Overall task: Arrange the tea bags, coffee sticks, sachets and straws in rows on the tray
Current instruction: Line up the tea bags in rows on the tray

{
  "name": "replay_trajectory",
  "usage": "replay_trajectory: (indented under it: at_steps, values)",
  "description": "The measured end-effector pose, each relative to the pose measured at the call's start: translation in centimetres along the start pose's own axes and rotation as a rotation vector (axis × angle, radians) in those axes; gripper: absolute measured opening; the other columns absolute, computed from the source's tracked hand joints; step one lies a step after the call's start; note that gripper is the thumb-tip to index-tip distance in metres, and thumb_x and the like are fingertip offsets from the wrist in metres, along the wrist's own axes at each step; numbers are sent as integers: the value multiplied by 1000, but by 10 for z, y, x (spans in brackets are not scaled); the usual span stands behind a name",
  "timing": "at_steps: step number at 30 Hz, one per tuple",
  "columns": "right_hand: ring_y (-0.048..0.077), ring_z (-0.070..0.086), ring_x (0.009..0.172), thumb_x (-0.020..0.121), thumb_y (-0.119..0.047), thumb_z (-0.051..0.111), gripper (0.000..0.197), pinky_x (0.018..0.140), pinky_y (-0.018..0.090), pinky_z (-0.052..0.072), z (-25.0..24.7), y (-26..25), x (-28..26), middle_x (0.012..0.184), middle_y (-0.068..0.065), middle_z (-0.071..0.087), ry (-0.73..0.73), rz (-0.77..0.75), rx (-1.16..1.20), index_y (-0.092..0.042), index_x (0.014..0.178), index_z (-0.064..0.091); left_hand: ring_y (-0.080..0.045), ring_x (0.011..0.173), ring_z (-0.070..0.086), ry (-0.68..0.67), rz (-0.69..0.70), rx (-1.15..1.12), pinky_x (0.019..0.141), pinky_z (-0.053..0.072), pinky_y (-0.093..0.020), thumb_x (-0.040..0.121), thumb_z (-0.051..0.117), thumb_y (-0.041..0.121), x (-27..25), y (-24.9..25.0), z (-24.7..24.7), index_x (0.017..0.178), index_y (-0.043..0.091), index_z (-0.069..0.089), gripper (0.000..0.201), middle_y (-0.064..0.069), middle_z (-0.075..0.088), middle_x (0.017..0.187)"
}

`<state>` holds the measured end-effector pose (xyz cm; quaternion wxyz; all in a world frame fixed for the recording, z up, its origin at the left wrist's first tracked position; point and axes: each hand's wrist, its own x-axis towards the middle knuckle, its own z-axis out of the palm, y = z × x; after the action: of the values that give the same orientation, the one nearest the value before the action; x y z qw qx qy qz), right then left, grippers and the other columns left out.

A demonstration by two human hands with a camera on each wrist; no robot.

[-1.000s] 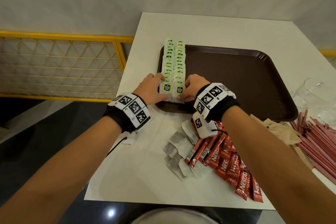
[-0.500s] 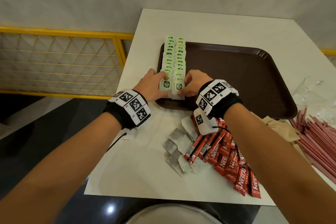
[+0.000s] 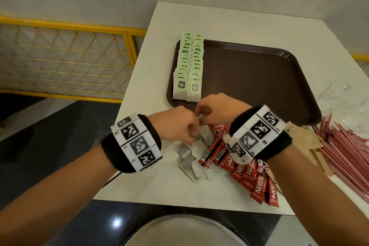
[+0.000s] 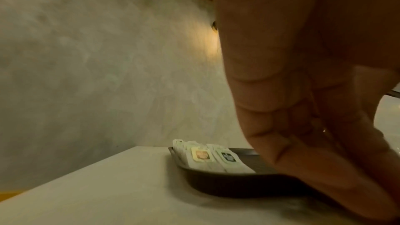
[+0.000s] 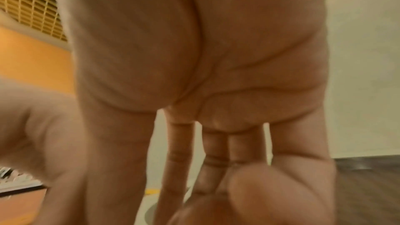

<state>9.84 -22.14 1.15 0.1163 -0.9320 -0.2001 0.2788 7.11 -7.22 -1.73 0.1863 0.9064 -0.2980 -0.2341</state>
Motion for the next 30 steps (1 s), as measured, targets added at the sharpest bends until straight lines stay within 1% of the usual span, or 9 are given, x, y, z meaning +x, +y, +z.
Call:
replay_trajectory:
  at_steps: [2, 5, 7, 11, 16, 21, 25, 28, 30]
  values:
    - [18, 58, 104, 85, -37, 64, 27, 91, 35, 49, 9, 0, 0, 117, 0, 59, -36, 14, -22, -28, 111, 63, 2, 60, 42, 15, -87, 11, 54, 31, -8, 79, 72, 35, -1, -3, 9, 97, 12, 66, 30, 6, 53, 87]
    - [21, 59, 102, 87, -41, 60, 26, 90, 37, 50, 17, 0, 0, 115, 3, 59, -45, 35, -41, -27, 108, 64, -9, 75, 48, 97, -236, -36, 64, 35, -21, 73, 74, 46, -2, -7, 15, 96, 13, 60, 42, 3, 51, 90]
    - [21, 60, 97, 87, -42, 60, 27, 83, 33, 50, 19, 0, 0, 108, 3, 61, -23, 42, -47, -21, 104, 64, -11, 81, 50, 102, -311, -106, 65, 38, -24, 70, 74, 52, -1, -8, 18, 94, 15, 55, 48, 5, 52, 88]
    - [16, 58, 82, 86, -40, 62, 25, 67, 26, 44, 16, 6, -4, 89, 0, 58, 39, 46, 0, -16, 94, 61, -5, 74, 47, 62, -334, -177, 60, 37, -22, 64, 77, 56, 5, -3, 26, 99, 16, 53, 58, 10, 48, 83]
    - [12, 60, 74, 84, -21, 67, 8, 53, 16, 40, 6, 13, -16, 78, -6, 58, 66, 14, 126, -17, 90, 66, -13, 82, 45, 62, -221, -136, 61, 34, -17, 74, 75, 40, 10, 2, 26, 103, 12, 57, 44, 3, 46, 90]
    - [5, 53, 76, 84, -15, 66, 21, 64, 17, 41, -4, 17, -25, 89, -7, 55, 156, -76, 267, -27, 100, 60, -14, 85, 44, 72, -177, -155, 61, 33, -19, 76, 76, 29, 9, -2, 22, 88, 20, 55, 25, 6, 40, 84]
    - [10, 57, 81, 83, -14, 68, 26, 73, 24, 49, -10, 18, -22, 98, 1, 60, 214, -103, 426, -26, 103, 57, -12, 89, 47, 164, -144, -192, 64, 33, -17, 78, 74, 21, 2, -2, 16, 84, 18, 58, 16, 2, 45, 97]
    - [9, 55, 75, 85, -8, 64, 22, 61, 19, 47, -15, 22, -19, 94, 2, 61, 210, -107, 554, -18, 104, 61, -7, 78, 56, 243, -157, -350, 62, 38, -9, 80, 70, 14, -7, -6, 9, 75, 24, 55, 19, 8, 58, 88]
    - [8, 54, 75, 87, -5, 61, 20, 56, 16, 45, -18, 26, -17, 91, -1, 60, 209, -100, 598, -13, 106, 62, 5, 65, 55, 258, -179, -451, 61, 39, -5, 81, 67, 7, -13, -11, 2, 77, 25, 56, 21, 10, 61, 81]
